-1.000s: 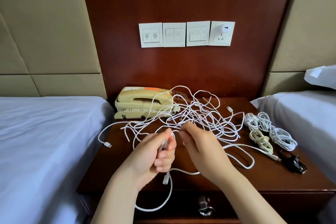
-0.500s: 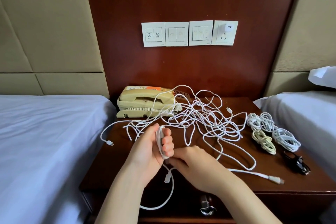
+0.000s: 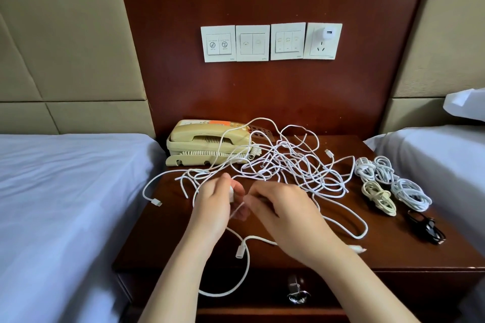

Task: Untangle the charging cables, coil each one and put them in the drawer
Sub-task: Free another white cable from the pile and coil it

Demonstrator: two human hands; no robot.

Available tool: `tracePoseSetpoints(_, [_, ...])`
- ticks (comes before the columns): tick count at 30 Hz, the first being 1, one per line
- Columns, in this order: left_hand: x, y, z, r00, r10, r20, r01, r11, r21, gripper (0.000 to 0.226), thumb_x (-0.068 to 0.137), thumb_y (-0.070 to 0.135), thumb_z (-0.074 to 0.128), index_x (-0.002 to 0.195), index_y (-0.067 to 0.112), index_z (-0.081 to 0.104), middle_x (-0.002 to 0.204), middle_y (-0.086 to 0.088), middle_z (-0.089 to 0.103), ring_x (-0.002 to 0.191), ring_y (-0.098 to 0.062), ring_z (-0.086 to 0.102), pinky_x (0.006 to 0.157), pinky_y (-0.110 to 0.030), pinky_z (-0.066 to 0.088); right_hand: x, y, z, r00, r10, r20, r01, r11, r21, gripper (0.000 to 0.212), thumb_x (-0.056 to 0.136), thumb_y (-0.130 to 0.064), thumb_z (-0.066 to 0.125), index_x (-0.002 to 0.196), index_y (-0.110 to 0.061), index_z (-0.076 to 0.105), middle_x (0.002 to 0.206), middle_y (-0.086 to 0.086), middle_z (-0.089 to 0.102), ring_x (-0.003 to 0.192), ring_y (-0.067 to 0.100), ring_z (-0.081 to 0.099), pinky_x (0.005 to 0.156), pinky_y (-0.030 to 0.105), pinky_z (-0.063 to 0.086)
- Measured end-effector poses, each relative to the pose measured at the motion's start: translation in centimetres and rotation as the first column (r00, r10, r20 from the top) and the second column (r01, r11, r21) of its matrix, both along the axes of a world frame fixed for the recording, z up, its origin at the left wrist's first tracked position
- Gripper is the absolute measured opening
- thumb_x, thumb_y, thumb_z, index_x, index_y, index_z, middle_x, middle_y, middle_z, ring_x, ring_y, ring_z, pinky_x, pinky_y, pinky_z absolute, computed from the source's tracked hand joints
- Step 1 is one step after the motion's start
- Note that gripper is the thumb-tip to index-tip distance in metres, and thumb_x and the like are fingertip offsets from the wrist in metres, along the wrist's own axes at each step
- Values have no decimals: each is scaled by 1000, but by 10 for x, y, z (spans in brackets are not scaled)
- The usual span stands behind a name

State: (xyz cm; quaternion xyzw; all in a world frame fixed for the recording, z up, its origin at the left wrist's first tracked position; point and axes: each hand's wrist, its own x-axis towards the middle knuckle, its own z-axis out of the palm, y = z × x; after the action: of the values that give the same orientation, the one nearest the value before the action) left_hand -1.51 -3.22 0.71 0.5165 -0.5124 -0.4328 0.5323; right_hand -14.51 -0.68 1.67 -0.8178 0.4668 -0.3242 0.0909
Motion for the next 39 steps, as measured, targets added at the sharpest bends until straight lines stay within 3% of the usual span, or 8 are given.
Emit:
tracePoseSetpoints(4, [-8, 2, -2, 988, -135, -76, 138, 990, 37, 59, 103, 29, 25, 60, 4, 57, 49, -12, 53, 41, -21, 51, 44, -25, 43, -6, -8, -5, 996, -75, 46, 78, 996, -54, 31, 93, -40, 37, 69, -24, 49, 67, -11, 54, 68, 12, 54, 63, 34, 44])
tracePoseSetpoints(11, [-17, 7, 2, 958, -279, -68, 286, 944, 163, 67, 103, 35, 26, 48, 10, 53, 41, -7, 47, 33, -18, 45, 38, -22, 37, -11, -18, -14, 989, -149, 14, 150, 980, -132, 40, 86, -56, 20, 66, -27, 38, 64, -13, 40, 65, 14, 51, 58, 34, 42])
tracePoseSetpoints(17, [-4, 9, 2, 871, -458, -179, 491, 829, 267, 59, 99, 45, 27, 56, 9, 47, 41, 2, 30, 30, -7, 24, 33, -16, 19, -21, -26, -14, 965, -38, 259, 10, 994, 107, 40, 86, -45, 61, 58, -18, 50, 49, -8, 40, 48, 8, 34, 49, 26, 29])
tracePoseSetpoints(21, [4, 15, 5, 793, -553, -254, 606, 757, 244, 54, 91, 49, 35, 55, 11, 45, 43, 3, 24, 31, -4, 19, 33, -15, 17, -21, -26, -10, 886, 40, 463, -155, 965, 213, 44, 82, -43, 57, 54, -12, 45, 51, -4, 30, 48, 5, 25, 47, 15, 23])
tracePoseSetpoints(24, [8, 17, 4, 740, -615, -273, 666, 726, 171, 52, 87, 52, 51, 54, 13, 43, 41, 4, 22, 30, -3, 19, 32, -14, 18, -19, -26, -15, 867, 37, 497, -187, 948, 256, 59, 84, -43, 52, 63, 11, 44, 56, 6, 28, 49, 6, 23, 46, 15, 21])
tracePoseSetpoints(28, [6, 18, 4, 694, -621, -363, 684, 727, 64, 42, 85, 38, 51, 53, 14, 42, 41, 5, 23, 30, -2, 21, 31, -13, 20, -16, -25, -21, 817, -24, 577, -244, 891, 383, 50, 96, -28, 47, 73, 17, 52, 45, -7, 29, 41, 2, 22, 42, 12, 22])
tracePoseSetpoints(35, [3, 13, 4, 735, -450, -507, 533, 846, 22, 39, 86, 31, 46, 51, 12, 45, 40, 5, 24, 28, -2, 22, 30, -14, 23, -9, -23, -26, 905, 12, 424, -203, 890, 409, 39, 100, -22, 44, 64, -13, 55, 48, -8, 37, 41, 4, 27, 43, 14, 25])
tracePoseSetpoints(39, [6, 7, 1, 736, -328, -592, 441, 896, 51, 46, 96, 26, 37, 53, 10, 44, 40, 5, 25, 27, -3, 23, 28, -15, 23, -5, -20, -26, 965, 38, 258, -133, 924, 359, 36, 99, -23, 44, 67, -14, 56, 55, -4, 46, 46, 4, 37, 49, 16, 31])
